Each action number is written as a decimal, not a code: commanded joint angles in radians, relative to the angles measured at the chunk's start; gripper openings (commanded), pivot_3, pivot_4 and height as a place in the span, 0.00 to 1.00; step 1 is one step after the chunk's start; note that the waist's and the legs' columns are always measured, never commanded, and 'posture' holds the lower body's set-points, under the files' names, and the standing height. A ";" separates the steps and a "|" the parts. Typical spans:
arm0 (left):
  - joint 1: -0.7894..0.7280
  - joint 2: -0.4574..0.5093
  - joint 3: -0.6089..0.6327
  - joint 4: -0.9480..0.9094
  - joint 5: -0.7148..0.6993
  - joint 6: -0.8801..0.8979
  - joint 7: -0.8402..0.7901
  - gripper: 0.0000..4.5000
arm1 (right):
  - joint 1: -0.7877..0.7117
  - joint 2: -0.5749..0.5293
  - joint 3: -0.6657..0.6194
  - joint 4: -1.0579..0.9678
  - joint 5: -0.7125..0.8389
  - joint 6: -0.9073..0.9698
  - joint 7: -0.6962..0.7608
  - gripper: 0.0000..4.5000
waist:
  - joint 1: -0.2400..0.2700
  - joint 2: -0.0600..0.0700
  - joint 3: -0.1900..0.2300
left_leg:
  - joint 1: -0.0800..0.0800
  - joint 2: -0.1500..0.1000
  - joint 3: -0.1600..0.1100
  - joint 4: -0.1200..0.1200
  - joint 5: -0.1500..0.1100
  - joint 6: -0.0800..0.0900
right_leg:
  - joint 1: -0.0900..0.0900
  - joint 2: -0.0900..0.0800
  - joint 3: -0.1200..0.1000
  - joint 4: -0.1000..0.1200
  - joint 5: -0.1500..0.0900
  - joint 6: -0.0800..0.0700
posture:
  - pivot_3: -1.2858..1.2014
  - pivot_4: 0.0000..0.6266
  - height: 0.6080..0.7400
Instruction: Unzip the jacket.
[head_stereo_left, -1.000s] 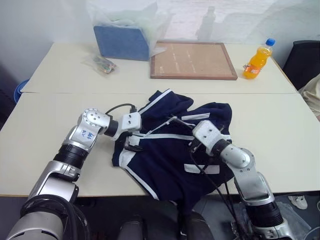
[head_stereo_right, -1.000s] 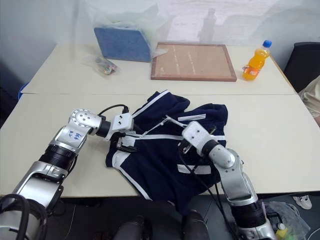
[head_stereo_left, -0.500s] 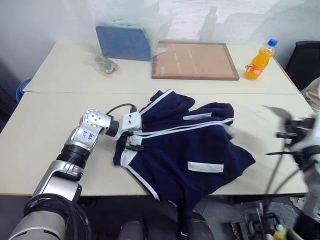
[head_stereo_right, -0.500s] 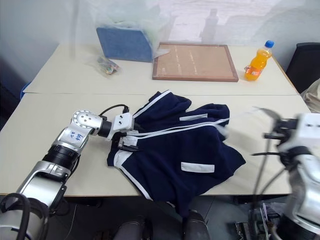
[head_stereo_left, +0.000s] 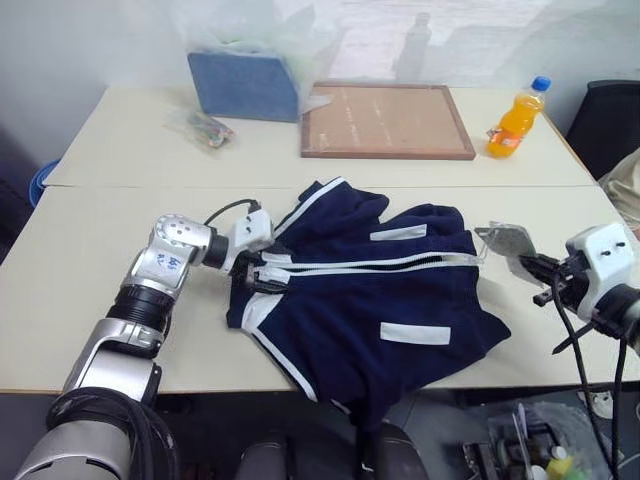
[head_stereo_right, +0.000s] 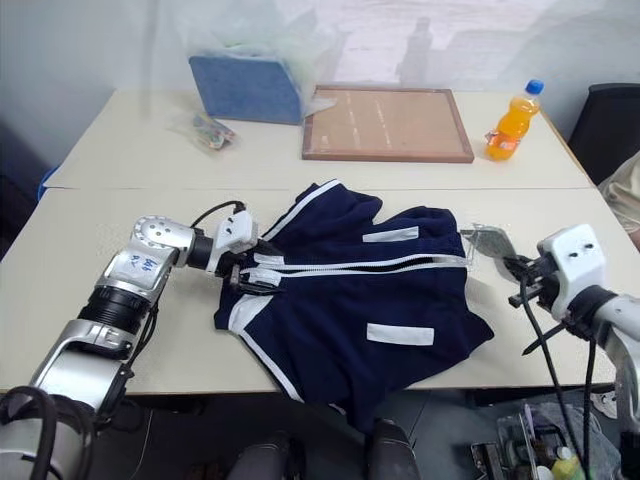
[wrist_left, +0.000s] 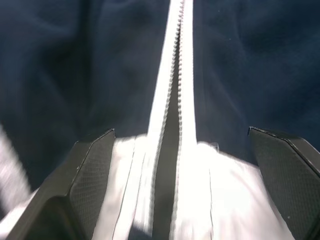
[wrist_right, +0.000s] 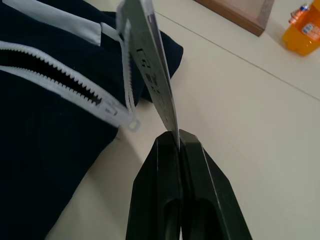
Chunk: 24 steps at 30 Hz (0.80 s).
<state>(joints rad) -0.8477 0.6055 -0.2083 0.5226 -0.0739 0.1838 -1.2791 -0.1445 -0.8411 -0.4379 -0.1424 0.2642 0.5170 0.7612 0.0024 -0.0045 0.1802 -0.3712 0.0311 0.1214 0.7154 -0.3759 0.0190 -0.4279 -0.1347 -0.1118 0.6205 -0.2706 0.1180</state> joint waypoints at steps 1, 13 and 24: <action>0.003 0.015 0.019 -0.050 -0.001 -0.009 0.010 1.00 | -0.059 -0.043 0.000 0.088 -0.016 -0.064 0.001 0.00 | 0.001 0.000 0.000 | 0.000 0.000 0.000 0.000 0.000 0.000 | 0.000 0.000 0.000 0.000 0.000 0.000 | 0.52 0.24 1.00; 0.053 -0.002 0.008 -0.111 0.005 -0.001 0.038 1.00 | -0.117 0.034 -0.107 0.079 0.054 0.046 -0.185 0.00 | -0.001 0.000 0.000 | 0.000 0.000 0.000 0.000 0.000 0.000 | 0.000 0.000 0.000 0.000 0.000 0.000 | 0.52 0.24 1.00; 0.040 -0.092 -0.056 0.057 0.103 -0.121 0.130 1.00 | -0.118 -0.057 -0.296 0.149 0.097 0.129 -0.230 0.00 | 0.004 0.001 0.000 | 0.000 0.000 0.000 0.000 0.000 0.000 | 0.000 0.000 0.000 0.000 0.000 0.000 | 0.52 0.24 1.00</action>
<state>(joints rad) -0.8031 0.5160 -0.2471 0.5350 -0.0098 0.0819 -1.1747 -0.2428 -0.8528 -0.6515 -0.0087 0.3547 0.6426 0.5534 0.0065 -0.0039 0.1798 -0.3709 0.0312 0.1218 0.7155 -0.3758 0.0189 -0.4275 -0.1349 -0.1120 0.6206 -0.2706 0.1180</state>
